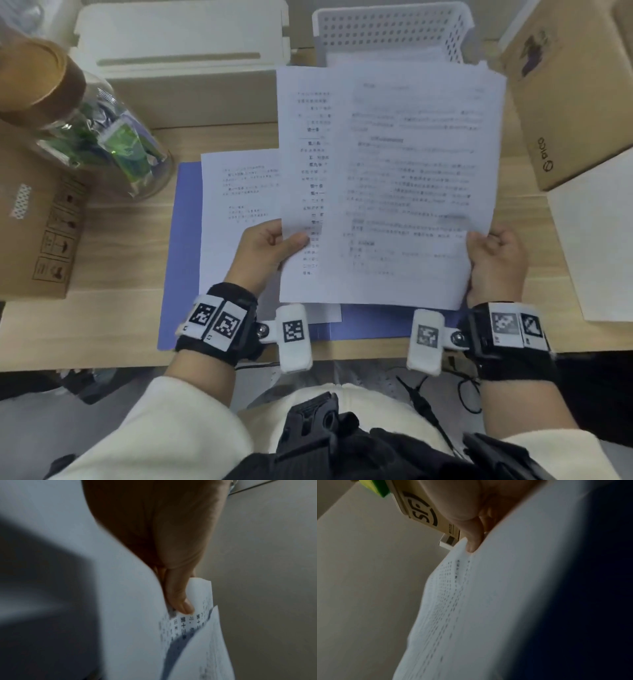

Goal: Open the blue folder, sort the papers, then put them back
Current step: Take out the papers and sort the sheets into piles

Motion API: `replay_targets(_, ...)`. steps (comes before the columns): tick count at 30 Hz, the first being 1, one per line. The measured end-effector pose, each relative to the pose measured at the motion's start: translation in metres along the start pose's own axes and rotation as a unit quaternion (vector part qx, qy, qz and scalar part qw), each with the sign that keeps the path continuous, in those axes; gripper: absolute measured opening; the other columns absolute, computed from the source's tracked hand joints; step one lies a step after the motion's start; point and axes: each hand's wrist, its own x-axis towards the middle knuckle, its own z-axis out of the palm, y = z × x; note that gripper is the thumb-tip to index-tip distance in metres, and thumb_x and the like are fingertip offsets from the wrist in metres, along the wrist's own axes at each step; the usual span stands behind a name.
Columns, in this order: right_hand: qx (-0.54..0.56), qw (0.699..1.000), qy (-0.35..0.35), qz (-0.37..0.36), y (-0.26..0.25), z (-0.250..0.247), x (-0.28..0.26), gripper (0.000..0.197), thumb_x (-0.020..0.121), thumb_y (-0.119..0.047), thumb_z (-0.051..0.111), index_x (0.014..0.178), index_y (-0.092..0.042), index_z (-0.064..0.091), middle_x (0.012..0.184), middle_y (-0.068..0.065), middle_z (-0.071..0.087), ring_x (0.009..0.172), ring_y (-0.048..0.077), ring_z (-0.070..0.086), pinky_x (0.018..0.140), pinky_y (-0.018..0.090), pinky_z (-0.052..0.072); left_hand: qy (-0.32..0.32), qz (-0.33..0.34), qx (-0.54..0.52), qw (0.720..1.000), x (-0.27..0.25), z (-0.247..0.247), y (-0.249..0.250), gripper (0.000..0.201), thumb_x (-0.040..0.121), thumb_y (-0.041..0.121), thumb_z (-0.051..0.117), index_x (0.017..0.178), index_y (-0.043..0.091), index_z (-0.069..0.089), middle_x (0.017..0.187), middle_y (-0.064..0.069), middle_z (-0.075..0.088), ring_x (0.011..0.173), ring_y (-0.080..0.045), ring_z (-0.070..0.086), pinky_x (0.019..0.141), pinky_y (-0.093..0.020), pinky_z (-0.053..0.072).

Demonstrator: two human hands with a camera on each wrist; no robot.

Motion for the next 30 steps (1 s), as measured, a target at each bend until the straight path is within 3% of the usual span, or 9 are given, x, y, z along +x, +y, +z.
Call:
replay_targets(4, 0.058, 0.994, 0.08, -0.046, -0.023, -0.018, 0.005, 0.028, 0.092, -0.001, 0.051, 0.081, -0.027, 0.05, 0.076, -0.01, 0.062, 0.065, -0.005, 0.058, 0.073, 0.021, 0.05, 0.007, 0.027, -0.015, 0.999, -0.004, -0.009, 0.015, 0.02, 0.08, 0.0, 0.059, 0.07, 0.014, 0.068, 0.049, 0.018, 0.066, 0.052, 0.006, 0.063, 0.053, -0.007, 0.047)
replay_targets(8, 0.094, 0.987, 0.091, -0.092, -0.047, -0.026, 0.007, 0.027, 0.092, -0.002, 0.05, 0.083, -0.027, 0.05, 0.073, -0.014, 0.068, 0.074, -0.003, 0.061, 0.086, 0.025, 0.051, 0.016, 0.057, -0.045, 0.997, -0.006, -0.015, 0.028, 0.007, 0.05, 0.034, 0.067, 0.054, 0.033, 0.073, 0.047, 0.019, 0.064, 0.047, 0.007, 0.059, 0.048, -0.005, 0.043)
replay_targets(12, 0.125, 0.981, 0.09, -0.114, -0.059, -0.027, 0.006, 0.025, 0.092, 0.0, 0.05, 0.086, -0.024, 0.052, 0.08, -0.012, 0.068, 0.08, 0.001, 0.064, 0.087, 0.025, 0.053, -0.004, 0.078, -0.058, 0.995, 0.0, -0.018, 0.025, 0.029, 0.041, 0.045, 0.079, 0.067, 0.031, 0.076, 0.062, 0.017, 0.072, 0.059, 0.005, 0.066, 0.057, -0.01, 0.051)
replay_targets(14, 0.125, 0.981, 0.086, -0.124, -0.062, -0.027, 0.006, 0.025, 0.091, 0.0, 0.05, 0.087, -0.024, 0.051, 0.08, -0.014, 0.069, 0.08, 0.0, 0.065, 0.088, 0.026, 0.053, 0.004, 0.083, -0.06, 0.995, 0.002, -0.018, 0.023, 0.028, 0.041, 0.044, 0.078, 0.065, 0.031, 0.076, 0.059, 0.017, 0.072, 0.059, 0.004, 0.066, 0.057, -0.01, 0.051)
replay_targets(20, 0.083, 0.99, 0.017, -0.109, -0.068, -0.031, 0.005, 0.029, 0.092, 0.001, 0.051, 0.085, -0.026, 0.054, 0.072, -0.021, 0.073, 0.075, -0.002, 0.066, 0.08, 0.021, 0.054, 0.011, 0.093, -0.054, 0.994, 0.004, -0.012, 0.024, 0.019, 0.045, 0.039, 0.073, 0.062, 0.032, 0.075, 0.052, 0.016, 0.068, 0.055, 0.005, 0.064, 0.058, -0.009, 0.051)
replay_targets(24, 0.003, 0.992, -0.104, -0.066, -0.061, -0.023, -0.001, 0.028, 0.093, -0.002, 0.05, 0.083, -0.025, 0.061, 0.067, -0.021, 0.072, 0.063, -0.005, 0.066, 0.062, 0.014, 0.055, -0.027, 0.094, -0.04, 0.994, 0.007, -0.001, 0.024, 0.029, 0.051, 0.049, 0.078, 0.076, 0.033, 0.076, 0.074, 0.017, 0.075, 0.073, 0.001, 0.069, 0.066, -0.015, 0.055)
replay_targets(26, -0.007, 0.992, -0.117, -0.054, -0.054, -0.017, 0.0, 0.025, 0.094, -0.002, 0.05, 0.082, -0.024, 0.057, 0.063, -0.022, 0.071, 0.058, -0.006, 0.064, 0.055, 0.012, 0.052, -0.03, 0.081, -0.021, 0.996, 0.011, 0.012, 0.021, 0.019, 0.064, 0.043, 0.076, 0.079, 0.032, 0.076, 0.08, 0.014, 0.076, 0.078, -0.004, 0.069, 0.07, -0.022, 0.056)
replay_targets(27, -0.004, 0.993, -0.113, -0.046, -0.049, -0.015, 0.002, 0.025, 0.094, -0.002, 0.05, 0.082, -0.024, 0.054, 0.064, -0.022, 0.071, 0.059, -0.006, 0.065, 0.054, 0.012, 0.052, -0.026, 0.076, -0.016, 0.997, 0.012, 0.021, 0.021, 0.006, 0.074, 0.031, 0.072, 0.078, 0.031, 0.076, 0.078, 0.013, 0.076, 0.076, -0.005, 0.069, 0.069, -0.023, 0.056)
replay_targets(30, 0.01, 0.996, -0.091, -0.007, -0.031, -0.016, 0.008, 0.029, 0.093, 0.003, 0.05, 0.084, -0.025, 0.045, 0.066, -0.019, 0.072, 0.061, -0.004, 0.066, 0.057, 0.016, 0.054, 0.01, 0.066, -0.001, 0.998, 0.013, 0.044, 0.013, 0.034, 0.085, -0.002, 0.056, 0.076, 0.026, 0.074, 0.069, 0.015, 0.074, 0.065, 0.0, 0.067, 0.056, -0.017, 0.053)
